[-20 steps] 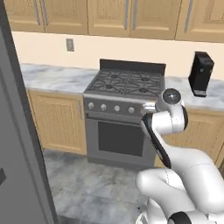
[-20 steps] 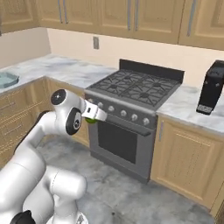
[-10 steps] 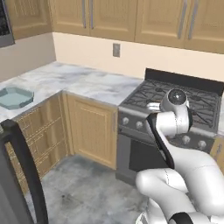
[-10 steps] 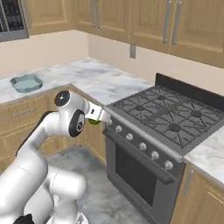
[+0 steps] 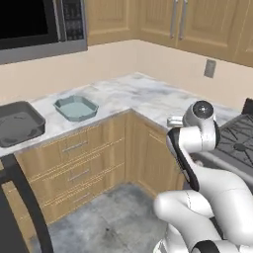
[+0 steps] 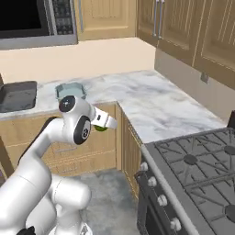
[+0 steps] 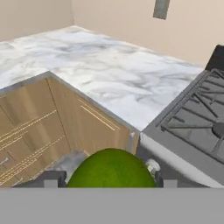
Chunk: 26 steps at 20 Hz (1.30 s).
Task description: Place one lime and one steak in each tupperware on the nearby counter, to pack two identical lunches.
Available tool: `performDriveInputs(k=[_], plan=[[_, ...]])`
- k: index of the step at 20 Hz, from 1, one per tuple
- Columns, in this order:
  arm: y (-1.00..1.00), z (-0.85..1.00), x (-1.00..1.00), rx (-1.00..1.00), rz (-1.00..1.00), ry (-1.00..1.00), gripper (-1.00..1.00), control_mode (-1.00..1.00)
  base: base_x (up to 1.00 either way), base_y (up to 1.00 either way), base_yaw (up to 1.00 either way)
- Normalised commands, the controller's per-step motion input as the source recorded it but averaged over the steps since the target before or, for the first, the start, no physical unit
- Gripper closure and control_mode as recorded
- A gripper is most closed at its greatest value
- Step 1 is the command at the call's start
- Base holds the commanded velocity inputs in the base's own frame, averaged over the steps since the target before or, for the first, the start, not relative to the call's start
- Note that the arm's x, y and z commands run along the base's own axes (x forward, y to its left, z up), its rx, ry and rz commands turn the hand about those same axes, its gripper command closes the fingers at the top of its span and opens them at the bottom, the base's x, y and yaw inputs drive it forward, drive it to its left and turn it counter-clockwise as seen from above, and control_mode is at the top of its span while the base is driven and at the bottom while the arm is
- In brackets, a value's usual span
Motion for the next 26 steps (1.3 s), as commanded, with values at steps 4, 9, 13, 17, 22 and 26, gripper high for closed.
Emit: performDriveInputs(k=[4, 9, 13, 17, 22, 26], plan=[[0.00, 0.00, 0.00, 0.00, 0.00, 0.00, 1.00, 1.00, 0.87, 0.00, 0.65], [0.00, 0.00, 0.00, 0.00, 0.00, 0.00, 1.00, 1.00, 0.98, 0.00, 0.64], [0.00, 0.00, 0.00, 0.00, 0.00, 0.00, 1.00, 1.00, 1.00, 0.00, 0.60], [0.00, 0.00, 0.00, 0.00, 0.00, 0.00, 1.00, 1.00, 1.00, 0.00, 0.54], [0.00, 0.00, 0.00, 0.00, 0.00, 0.00, 1.00, 1.00, 0.92, -0.15, 0.21], [-0.92, -0.34, 0.41, 0.28, 0.06, 0.38, 1.00, -1.00, 0.00, 0.00, 0.00]])
